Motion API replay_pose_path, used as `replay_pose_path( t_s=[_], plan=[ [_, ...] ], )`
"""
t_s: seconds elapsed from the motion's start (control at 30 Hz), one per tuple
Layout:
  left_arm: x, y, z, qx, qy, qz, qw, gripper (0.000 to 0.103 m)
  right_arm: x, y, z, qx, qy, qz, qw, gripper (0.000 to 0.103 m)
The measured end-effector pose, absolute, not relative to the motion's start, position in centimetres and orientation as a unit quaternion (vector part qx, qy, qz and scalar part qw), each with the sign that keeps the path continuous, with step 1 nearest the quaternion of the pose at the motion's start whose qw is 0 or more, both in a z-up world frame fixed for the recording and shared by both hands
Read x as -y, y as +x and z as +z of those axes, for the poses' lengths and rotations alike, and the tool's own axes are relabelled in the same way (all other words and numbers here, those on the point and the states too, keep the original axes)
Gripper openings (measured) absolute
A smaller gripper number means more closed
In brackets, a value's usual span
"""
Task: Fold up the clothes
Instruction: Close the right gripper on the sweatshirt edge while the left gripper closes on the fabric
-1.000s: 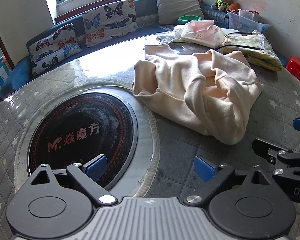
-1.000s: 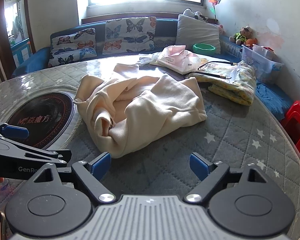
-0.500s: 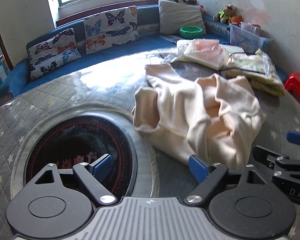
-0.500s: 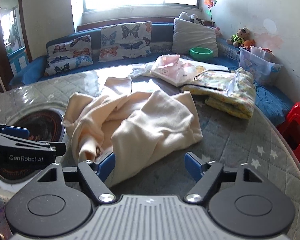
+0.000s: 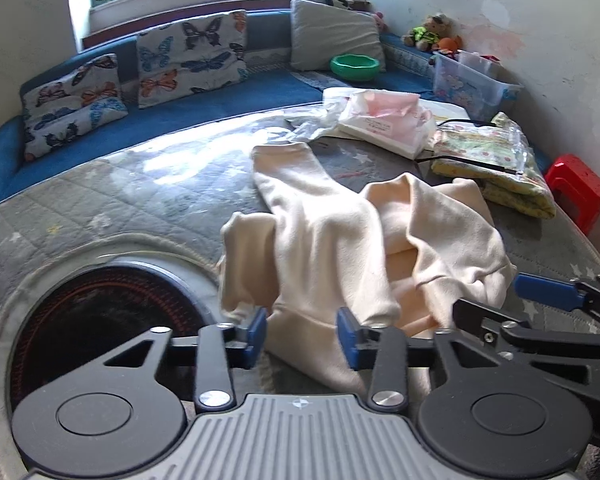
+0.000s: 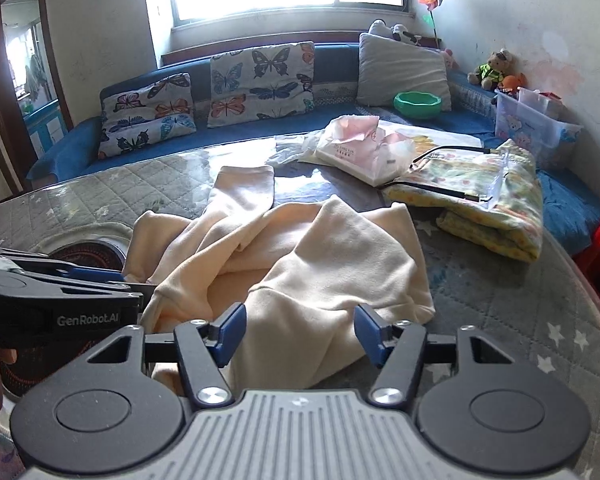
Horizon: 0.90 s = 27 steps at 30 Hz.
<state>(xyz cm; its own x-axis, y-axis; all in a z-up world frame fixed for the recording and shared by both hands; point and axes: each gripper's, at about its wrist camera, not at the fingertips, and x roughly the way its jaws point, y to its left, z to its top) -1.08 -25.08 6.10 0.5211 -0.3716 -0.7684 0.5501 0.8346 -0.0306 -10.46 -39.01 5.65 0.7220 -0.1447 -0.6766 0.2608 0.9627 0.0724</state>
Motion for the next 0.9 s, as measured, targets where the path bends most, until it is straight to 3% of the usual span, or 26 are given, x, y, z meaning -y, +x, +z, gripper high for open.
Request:
replay_pose_path(
  t_s=[0.17,0.3,0.47,0.6,0.9],
  plan=[
    [25.7,-0.3,5.1,-0.420,0.114,-0.283,0.855,0.011,39.3,-9.5,5.5,-0.357,0.089,-0.106,0.924,0.053],
    [25.4,-0.1,4.5,-0.423,0.113,-0.290,0.851,0.006,39.5,-8.5,5.1,-0.364,0.091,-0.102,0.921,0.048],
    [24.5,-0.2,4.0,-0.426,0.110,-0.293,0.849,0.002,39.4,-7.3,4.3,-0.375,0.091,-0.095,0.918,0.045],
    [24.0,0.0,3.9,-0.431,0.104,-0.293,0.847,0.002,39.4,-6.6,3.5,-0.383,0.088,-0.091,0.915,0.035],
    [24.6,0.4,5.7,-0.420,0.088,-0.310,0.849,0.008,39.7,-5.2,3.7,-0.382,0.094,-0.085,0.915,0.037]
  ],
)
